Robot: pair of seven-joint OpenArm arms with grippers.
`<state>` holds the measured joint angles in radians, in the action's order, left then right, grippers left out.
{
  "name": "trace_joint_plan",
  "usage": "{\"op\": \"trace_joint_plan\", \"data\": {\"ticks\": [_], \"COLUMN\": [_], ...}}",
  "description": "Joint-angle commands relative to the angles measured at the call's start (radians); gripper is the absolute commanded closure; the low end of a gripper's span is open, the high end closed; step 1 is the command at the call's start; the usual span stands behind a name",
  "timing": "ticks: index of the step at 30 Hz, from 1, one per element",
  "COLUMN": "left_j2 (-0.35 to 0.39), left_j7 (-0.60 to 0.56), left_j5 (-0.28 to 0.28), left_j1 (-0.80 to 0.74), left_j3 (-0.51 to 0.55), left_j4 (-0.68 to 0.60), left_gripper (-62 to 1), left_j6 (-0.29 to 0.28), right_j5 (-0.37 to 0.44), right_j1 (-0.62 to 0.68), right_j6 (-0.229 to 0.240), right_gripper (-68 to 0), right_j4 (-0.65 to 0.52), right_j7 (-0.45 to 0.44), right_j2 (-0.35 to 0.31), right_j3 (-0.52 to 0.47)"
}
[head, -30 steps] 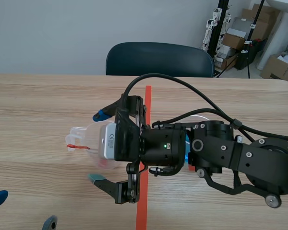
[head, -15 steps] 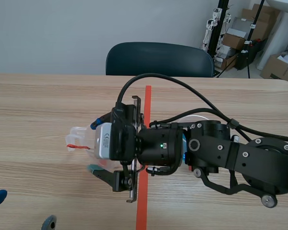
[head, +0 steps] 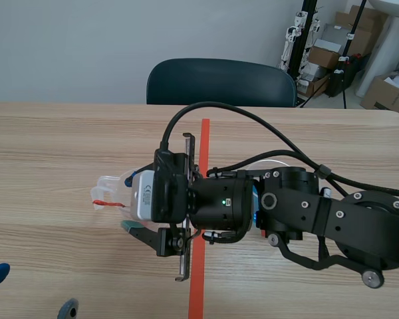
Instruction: Do the redox reaction experiment. lift the metal plate out of the left beaker
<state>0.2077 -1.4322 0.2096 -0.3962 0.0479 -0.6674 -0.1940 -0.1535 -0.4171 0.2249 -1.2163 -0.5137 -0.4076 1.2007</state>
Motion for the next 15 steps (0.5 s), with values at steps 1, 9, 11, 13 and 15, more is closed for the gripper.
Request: {"op": "trace_joint_plan", "data": {"ticks": [1,9,11,13,15], "left_j2": [0.009,0.009,0.009,0.009,0.009], "left_j7": [-0.015,-0.015,-0.015,-0.015,-0.015], "left_j5": [-0.003,-0.003,-0.003,-0.003,-0.003], "left_j1": [-0.002,-0.002,-0.002,-0.002,-0.002], "left_j3": [0.005,0.005,0.005,0.005,0.005], "left_j4": [-0.014,-0.014,-0.014,-0.014,-0.014], "left_gripper": [-62.3,-62.3,-62.3,-62.3,-62.3], "left_j6": [-0.002,-0.002,-0.002,-0.002,-0.002], "right_j5": [0.008,0.008,0.008,0.008,0.008], "right_j1": [-0.017,-0.017,-0.017,-0.017,-0.017], "right_j6": [-0.006,-0.006,-0.006,-0.006,-0.006], "right_gripper": [-30.5,-26.4,-21.6,-16.1,-11.8], "right_j4": [-0.010,-0.010,-0.010,-0.010,-0.010], "right_j7": [-0.016,-0.021,-0.024,-0.028,-0.028], "right_j2": [0.003,0.003,0.003,0.003,0.003], "right_j3": [-0.008,-0.008,-0.008,-0.008,-0.008]}}
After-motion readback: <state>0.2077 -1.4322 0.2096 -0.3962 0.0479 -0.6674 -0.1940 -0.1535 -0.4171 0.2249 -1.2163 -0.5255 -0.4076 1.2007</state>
